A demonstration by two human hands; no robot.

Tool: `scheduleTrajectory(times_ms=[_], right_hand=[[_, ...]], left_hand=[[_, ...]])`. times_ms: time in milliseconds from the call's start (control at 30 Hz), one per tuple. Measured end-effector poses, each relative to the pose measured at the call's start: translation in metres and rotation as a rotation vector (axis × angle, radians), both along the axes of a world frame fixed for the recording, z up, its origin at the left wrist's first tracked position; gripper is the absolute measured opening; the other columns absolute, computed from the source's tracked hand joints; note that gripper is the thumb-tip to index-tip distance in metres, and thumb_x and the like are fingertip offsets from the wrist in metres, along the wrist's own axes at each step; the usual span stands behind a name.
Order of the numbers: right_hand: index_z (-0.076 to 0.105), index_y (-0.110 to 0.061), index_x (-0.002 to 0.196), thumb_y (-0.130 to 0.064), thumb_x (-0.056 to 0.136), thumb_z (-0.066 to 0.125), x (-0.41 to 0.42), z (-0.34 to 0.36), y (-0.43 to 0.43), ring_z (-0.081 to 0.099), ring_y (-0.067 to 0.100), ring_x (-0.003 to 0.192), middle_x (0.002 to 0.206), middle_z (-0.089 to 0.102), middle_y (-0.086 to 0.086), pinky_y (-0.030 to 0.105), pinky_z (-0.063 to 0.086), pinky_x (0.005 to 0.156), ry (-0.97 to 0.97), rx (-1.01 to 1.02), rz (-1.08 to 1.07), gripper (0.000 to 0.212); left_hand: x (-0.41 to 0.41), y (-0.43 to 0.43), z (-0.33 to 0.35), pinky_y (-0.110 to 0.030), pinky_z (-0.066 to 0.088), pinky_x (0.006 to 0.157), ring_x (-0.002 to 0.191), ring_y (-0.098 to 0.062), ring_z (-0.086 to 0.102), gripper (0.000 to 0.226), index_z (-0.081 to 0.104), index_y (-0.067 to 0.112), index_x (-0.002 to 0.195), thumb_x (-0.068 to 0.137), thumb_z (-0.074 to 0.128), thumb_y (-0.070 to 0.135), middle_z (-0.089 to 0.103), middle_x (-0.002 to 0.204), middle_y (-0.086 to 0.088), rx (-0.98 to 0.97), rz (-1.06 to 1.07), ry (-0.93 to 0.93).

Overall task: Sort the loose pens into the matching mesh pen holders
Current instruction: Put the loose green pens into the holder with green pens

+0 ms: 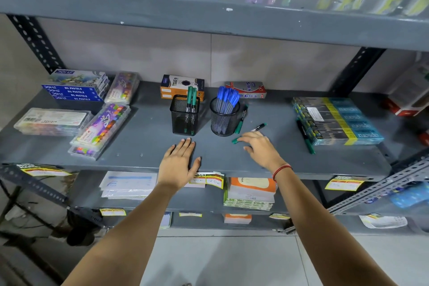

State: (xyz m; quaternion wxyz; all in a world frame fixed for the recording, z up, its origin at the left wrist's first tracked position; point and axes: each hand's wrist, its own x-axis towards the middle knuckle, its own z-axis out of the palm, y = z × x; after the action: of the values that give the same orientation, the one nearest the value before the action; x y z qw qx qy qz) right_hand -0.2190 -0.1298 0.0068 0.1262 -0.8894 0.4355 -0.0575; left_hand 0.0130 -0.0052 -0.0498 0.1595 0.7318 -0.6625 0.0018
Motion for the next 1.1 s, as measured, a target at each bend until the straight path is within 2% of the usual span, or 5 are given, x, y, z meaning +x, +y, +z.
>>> scheduleTrajectory(times_ms=[267, 533, 667, 967, 1100], right_hand=[[0.057, -0.013, 0.119, -0.023, 0.093, 0.051, 0.024, 0.009, 0.016, 0.043, 0.028, 0.115, 0.116, 0.054, 0.010, 0.044, 0.037, 0.097, 0.205, -0.134, 0.179, 0.028], [0.055, -0.003, 0.116, -0.014, 0.091, 0.058, 0.084, 0.097, 0.023, 0.057, 0.014, 0.086, 0.100, 0.062, 0.012, 0.023, 0.049, 0.083, -0.854, -0.082, -0.156, 0.028], [0.052, -0.002, 0.107, -0.010, 0.090, 0.057, 0.124, 0.134, 0.007, 0.060, 0.016, 0.070, 0.086, 0.066, 0.013, 0.014, 0.045, 0.070, -1.152, -0.194, -0.233, 0.019], [0.054, -0.005, 0.109, -0.017, 0.090, 0.060, 0.166, 0.062, -0.012, 0.066, 0.035, 0.091, 0.097, 0.071, 0.019, 0.044, 0.057, 0.080, -0.719, -0.032, -0.284, 0.024], [0.055, -0.007, 0.117, -0.019, 0.091, 0.057, 0.153, 0.062, -0.011, 0.057, 0.031, 0.105, 0.108, 0.064, 0.017, 0.042, 0.051, 0.087, -0.650, -0.117, -0.228, 0.029]], left_hand=[[0.000, 0.002, 0.004, -0.038, 0.021, 0.111, 0.135, -0.021, 0.035, 0.069, 0.043, 0.010, 0.138, 0.090, 0.019, 0.053, 0.043, 0.144, -0.008, 0.022, -0.006, 0.027], [0.026, 0.015, 0.006, -0.043, 0.033, 0.105, 0.128, -0.027, 0.045, 0.071, 0.053, 0.004, 0.129, 0.096, 0.011, 0.052, 0.054, 0.134, -0.013, 0.035, 0.014, 0.032], [0.038, 0.020, 0.008, -0.043, 0.037, 0.102, 0.125, -0.027, 0.048, 0.069, 0.054, 0.004, 0.128, 0.098, 0.009, 0.046, 0.055, 0.133, -0.012, 0.020, 0.034, 0.014], [0.037, 0.019, 0.004, -0.039, 0.038, 0.101, 0.120, -0.025, 0.053, 0.050, 0.060, 0.005, 0.123, 0.090, 0.030, 0.028, 0.060, 0.126, -0.011, -0.038, 0.063, 0.022], [0.037, 0.018, 0.002, -0.039, 0.039, 0.100, 0.118, -0.026, 0.055, 0.049, 0.061, 0.003, 0.121, 0.088, 0.031, 0.025, 0.062, 0.124, -0.012, -0.060, 0.065, 0.036]])
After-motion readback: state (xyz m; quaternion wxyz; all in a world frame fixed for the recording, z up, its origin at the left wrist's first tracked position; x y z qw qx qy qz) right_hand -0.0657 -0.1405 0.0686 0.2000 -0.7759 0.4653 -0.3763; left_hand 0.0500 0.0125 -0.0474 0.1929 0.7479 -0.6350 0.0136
